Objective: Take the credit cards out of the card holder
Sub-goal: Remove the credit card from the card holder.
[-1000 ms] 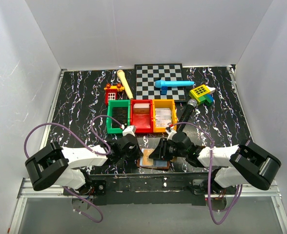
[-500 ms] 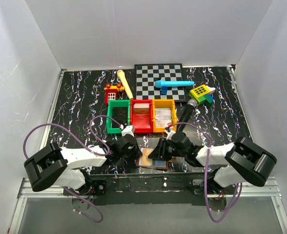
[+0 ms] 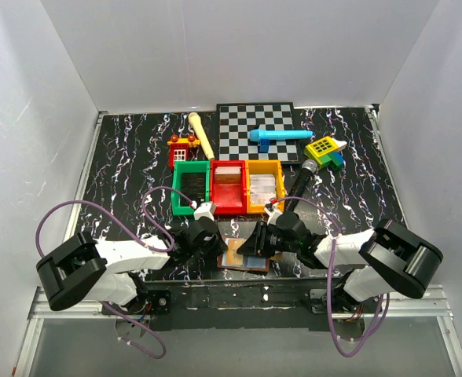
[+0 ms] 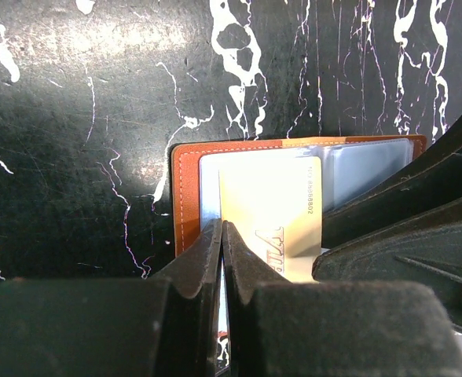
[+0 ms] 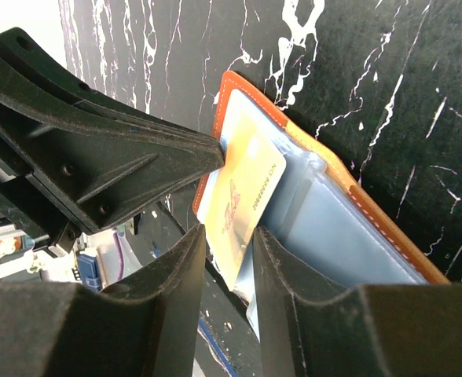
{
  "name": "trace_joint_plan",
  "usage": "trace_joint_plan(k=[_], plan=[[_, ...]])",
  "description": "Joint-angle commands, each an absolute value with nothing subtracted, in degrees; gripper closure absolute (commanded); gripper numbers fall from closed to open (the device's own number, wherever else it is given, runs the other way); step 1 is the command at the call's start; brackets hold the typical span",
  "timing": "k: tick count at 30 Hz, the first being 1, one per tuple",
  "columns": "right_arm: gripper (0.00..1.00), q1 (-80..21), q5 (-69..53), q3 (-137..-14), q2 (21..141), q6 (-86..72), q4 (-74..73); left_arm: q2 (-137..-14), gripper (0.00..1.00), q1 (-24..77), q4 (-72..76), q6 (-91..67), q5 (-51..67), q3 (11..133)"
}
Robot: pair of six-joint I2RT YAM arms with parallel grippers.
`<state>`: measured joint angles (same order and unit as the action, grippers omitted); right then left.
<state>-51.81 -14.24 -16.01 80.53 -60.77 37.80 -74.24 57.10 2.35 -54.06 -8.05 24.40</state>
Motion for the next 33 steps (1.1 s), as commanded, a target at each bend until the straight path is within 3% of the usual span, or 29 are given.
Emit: trace_joint_plan(k=[1,5,20,33], plan=[[0.65,-52.12,-14.33,-16.96,79.28,-61.87,45.96,-74.88,1.00,57.57,-0.79,-53.44,-6.42,22.68],[0.70,-52.12,-14.33,-16.87,79.45,-61.96,46.23,-74.62,1.00,57.57,-0.88,-53.61,-6.59,22.50],[0.71,-52.03,-13.10,-15.73,76.20,-61.61,42.28,-74.18,1.00,57.48,-3.25,-55.11,-8.35,22.59],[0.85,-51.77,-12.30,-15.03,73.66,-61.35,39.64,-73.92,1.00,57.39,-3.87,-55.81,-8.79,22.41]])
